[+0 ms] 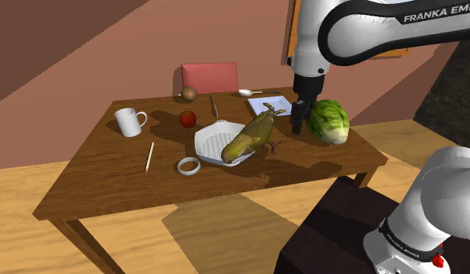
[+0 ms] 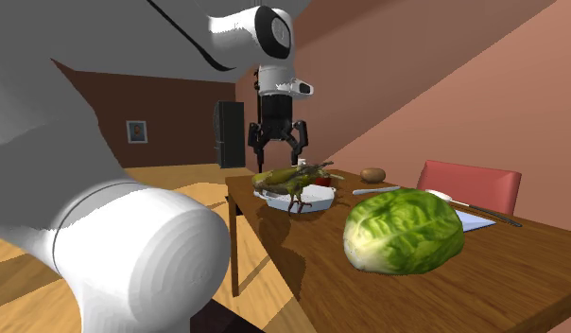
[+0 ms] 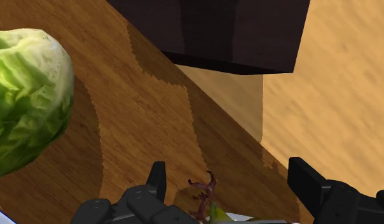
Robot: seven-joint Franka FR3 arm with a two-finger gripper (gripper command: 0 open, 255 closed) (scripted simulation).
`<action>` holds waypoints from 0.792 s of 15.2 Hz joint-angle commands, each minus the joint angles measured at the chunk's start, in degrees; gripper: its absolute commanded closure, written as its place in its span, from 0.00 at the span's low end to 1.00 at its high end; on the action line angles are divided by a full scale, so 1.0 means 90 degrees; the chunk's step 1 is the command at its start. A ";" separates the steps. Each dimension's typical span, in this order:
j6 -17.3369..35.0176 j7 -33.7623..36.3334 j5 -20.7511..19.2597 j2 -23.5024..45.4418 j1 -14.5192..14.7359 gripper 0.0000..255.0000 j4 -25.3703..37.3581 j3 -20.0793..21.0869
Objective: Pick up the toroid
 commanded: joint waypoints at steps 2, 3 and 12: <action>0.0419 0.0294 0.0129 0.0612 0.0093 0.00 0.0232 0.0252; 0.0537 0.0387 0.0155 0.0817 0.0119 0.00 0.0332 0.0330; 0.1362 0.1256 0.0090 0.2773 0.0320 0.00 0.1569 0.0956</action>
